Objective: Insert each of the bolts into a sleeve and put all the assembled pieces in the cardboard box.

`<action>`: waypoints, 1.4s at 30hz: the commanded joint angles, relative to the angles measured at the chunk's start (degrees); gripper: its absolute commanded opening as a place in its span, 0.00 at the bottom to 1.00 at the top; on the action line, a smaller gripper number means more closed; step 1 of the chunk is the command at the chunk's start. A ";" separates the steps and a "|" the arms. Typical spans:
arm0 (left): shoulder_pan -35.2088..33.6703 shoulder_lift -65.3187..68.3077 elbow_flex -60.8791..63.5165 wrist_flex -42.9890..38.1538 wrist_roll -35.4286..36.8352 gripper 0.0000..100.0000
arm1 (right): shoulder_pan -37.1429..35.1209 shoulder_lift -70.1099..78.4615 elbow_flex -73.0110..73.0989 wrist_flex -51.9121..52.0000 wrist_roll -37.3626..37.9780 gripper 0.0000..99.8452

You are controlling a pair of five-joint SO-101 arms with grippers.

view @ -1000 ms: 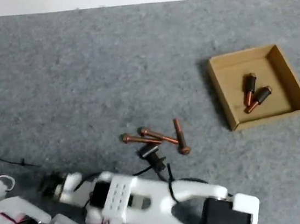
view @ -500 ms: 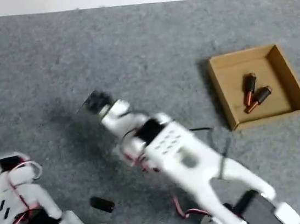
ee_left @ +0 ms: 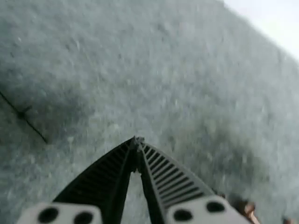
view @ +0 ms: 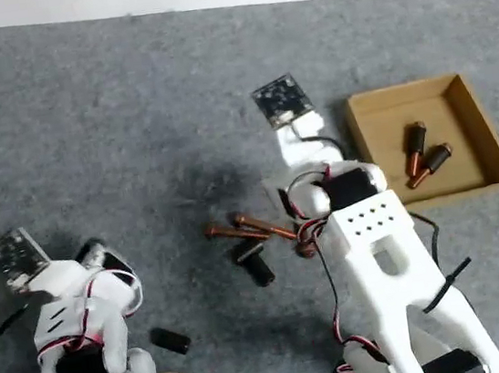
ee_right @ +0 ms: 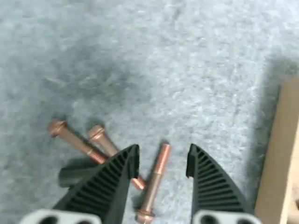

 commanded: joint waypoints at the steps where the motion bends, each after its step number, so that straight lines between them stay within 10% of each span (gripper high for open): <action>1: 3.30 7.69 -3.03 1.85 -0.70 0.01 | 1.45 -1.98 1.45 -4.79 0.70 0.16; 15: 21.05 59.12 -37.41 27.60 8.88 0.20 | 1.54 -1.98 10.33 -15.60 0.70 0.16; 42: 36.35 61.49 -20.79 26.81 12.48 0.20 | 1.45 -1.98 16.40 -20.97 0.70 0.16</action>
